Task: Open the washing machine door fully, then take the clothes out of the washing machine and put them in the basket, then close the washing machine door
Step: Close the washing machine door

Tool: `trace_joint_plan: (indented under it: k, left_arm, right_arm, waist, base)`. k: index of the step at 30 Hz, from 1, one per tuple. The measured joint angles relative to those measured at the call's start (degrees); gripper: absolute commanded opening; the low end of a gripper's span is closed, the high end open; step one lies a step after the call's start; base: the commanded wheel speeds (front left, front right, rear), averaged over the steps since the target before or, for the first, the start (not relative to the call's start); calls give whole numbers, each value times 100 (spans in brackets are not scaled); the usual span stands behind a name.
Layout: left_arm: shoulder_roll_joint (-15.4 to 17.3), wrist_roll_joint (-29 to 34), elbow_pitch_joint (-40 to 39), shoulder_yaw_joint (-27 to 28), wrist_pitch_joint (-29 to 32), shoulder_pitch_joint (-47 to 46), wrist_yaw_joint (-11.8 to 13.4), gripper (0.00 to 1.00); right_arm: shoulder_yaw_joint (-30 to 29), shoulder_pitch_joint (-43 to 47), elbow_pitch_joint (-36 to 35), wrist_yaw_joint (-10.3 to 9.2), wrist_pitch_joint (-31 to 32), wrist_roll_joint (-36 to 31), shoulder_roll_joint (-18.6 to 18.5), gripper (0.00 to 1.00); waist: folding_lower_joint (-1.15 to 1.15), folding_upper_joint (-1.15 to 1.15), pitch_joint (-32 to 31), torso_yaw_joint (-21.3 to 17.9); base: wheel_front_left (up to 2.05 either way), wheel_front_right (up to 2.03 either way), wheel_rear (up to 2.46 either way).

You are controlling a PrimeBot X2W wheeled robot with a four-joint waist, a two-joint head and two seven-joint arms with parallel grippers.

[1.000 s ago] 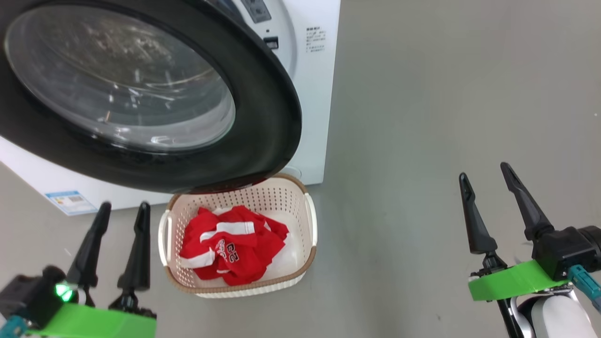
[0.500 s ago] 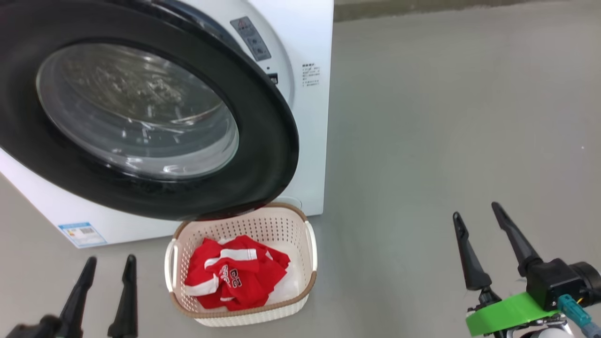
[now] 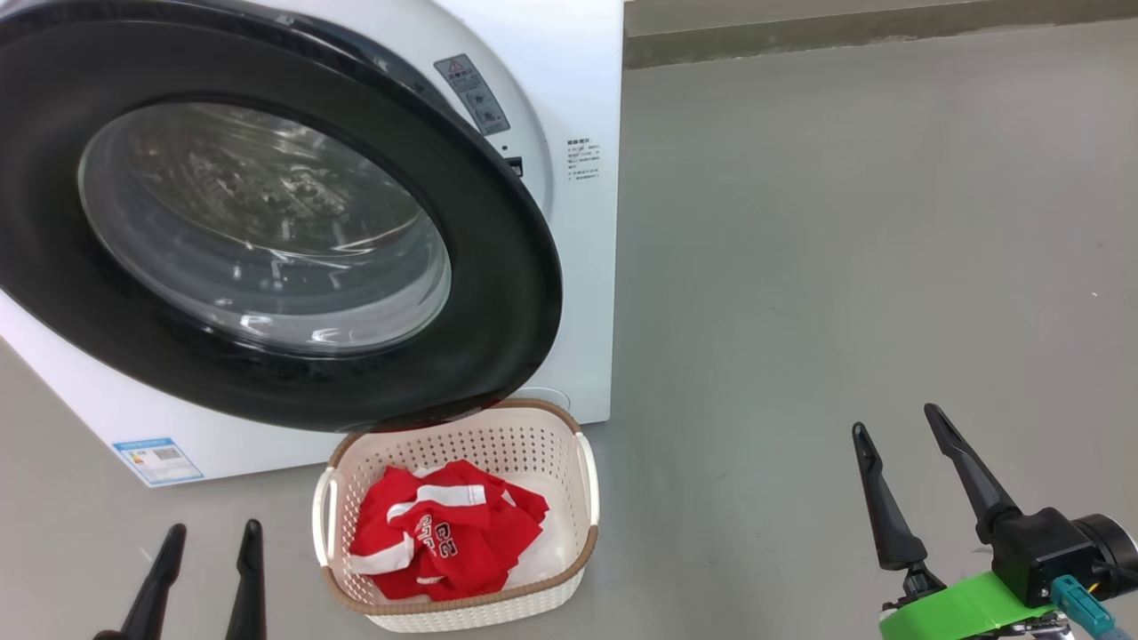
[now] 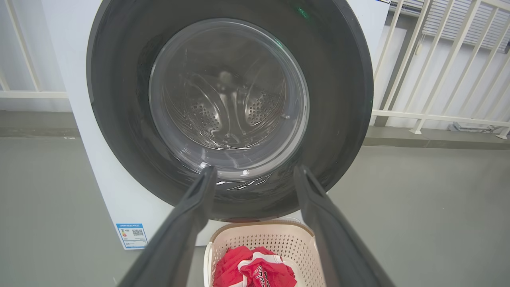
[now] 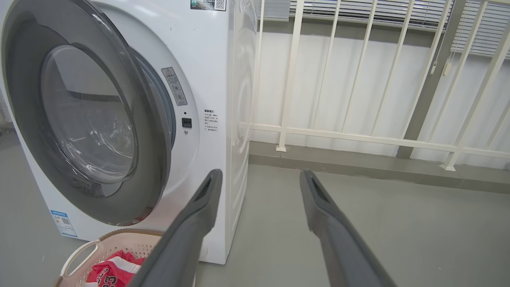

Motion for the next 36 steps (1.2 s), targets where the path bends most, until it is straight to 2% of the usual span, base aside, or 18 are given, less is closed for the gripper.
trace_joint_plan:
  k: [6,7,8,9,10,16,26,36]
  left_arm:
    - [-14,49,30,-12,0,0,-47,100]
    - [-18,49,30,-18,0,-1,-48,100]
    - [-27,51,31,-24,0,-1,-59,100]
    - [-35,52,32,-34,0,-2,-91,100]
    - [-44,59,34,-49,0,-5,-91,100]
    - [-98,67,33,-89,0,-14,-102,100]
    - [-203,1,-8,-133,0,-120,-167,100]
    - [-274,-1,-124,-271,0,-362,-292,100]
  right_arm:
    - [48,0,-9,0,0,0,1,100]
    - [56,0,0,0,0,1,0,94]
    - [75,-1,27,0,0,8,-1,48]
    - [94,-1,66,0,0,13,1,35]
    - [113,-3,105,0,0,12,1,0]
    - [269,-225,432,0,0,-31,-1,0]
    - [953,-1472,1429,0,0,-12,-29,0]
    - [1349,-2533,2373,0,36,126,-68,0]
  waist:
    - [0,0,3,50]
    - [0,0,6,63]
    - [0,0,9,80]
    - [0,0,12,101]
    - [0,0,16,126]
    - [0,0,42,329]
    - [0,0,180,809]
    - [0,0,455,1297]
  base:
    - [0,0,0]
    - [0,0,0]
    - [0,0,0]
    - [0,0,0]
    - [0,0,0]
    - [0,0,0]
    - [0,0,0]
    - [0,0,0]
